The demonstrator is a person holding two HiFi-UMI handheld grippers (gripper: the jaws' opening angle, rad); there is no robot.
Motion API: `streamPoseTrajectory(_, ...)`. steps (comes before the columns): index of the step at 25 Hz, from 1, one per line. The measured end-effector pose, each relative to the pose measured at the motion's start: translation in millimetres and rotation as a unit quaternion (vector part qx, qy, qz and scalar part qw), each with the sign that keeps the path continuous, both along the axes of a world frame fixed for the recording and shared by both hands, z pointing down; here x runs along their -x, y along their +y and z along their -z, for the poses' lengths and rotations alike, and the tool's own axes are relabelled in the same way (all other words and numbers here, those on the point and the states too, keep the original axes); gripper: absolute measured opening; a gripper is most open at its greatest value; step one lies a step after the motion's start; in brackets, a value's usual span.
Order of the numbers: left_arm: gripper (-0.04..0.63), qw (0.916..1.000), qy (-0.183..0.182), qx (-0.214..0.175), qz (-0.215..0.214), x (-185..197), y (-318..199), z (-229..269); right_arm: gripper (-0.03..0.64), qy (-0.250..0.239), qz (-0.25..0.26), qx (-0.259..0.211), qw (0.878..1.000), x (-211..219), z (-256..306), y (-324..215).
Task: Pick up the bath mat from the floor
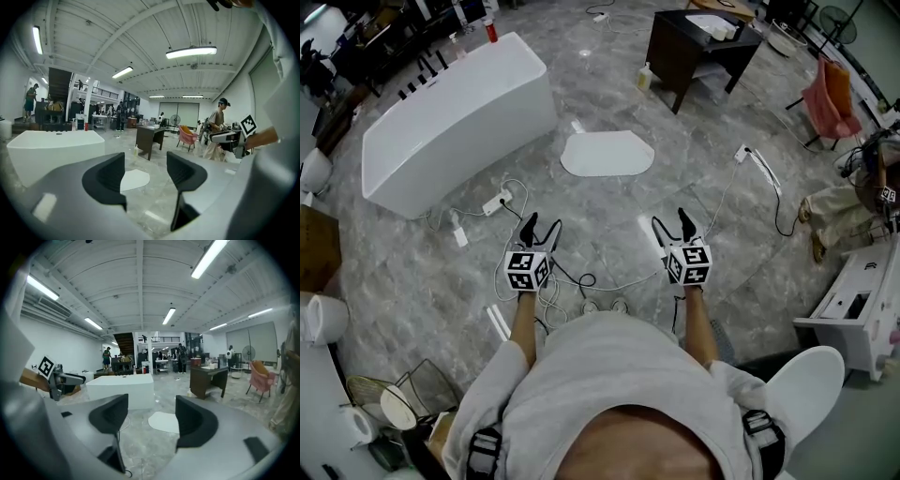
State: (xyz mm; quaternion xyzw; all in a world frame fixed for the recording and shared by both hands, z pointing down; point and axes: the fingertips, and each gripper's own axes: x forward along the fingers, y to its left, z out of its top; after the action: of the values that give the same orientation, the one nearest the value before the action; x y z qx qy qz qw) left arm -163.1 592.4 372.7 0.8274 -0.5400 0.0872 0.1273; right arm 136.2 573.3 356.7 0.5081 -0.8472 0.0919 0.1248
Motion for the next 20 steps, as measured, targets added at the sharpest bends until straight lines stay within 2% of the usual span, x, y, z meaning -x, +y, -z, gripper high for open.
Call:
streamPoseTrajectory(5, 0.272, 0.9999, 0.011, -0.003, 0.008, -6.9, 6.8, 0.5, 0.285, 0.003, -0.008, -0.009, 1.000, -7.3, 1.6, 3.0)
streamPoseTrajectory(9, 0.272, 0.9999, 0.001, 0.000, 0.011, -14.0, 8.7, -2.3, 0.285, 0.001, -0.015, -0.008, 1.000, -16.9, -0.6, 4.6)
streamPoseTrajectory(20, 0.272, 0.9999, -0.002, 0.009, 0.013, -59.5, 18.5, -14.0, 0.284, 0.018, -0.006, 0.005, 1.000, -54.8, -15.6, 15.6)
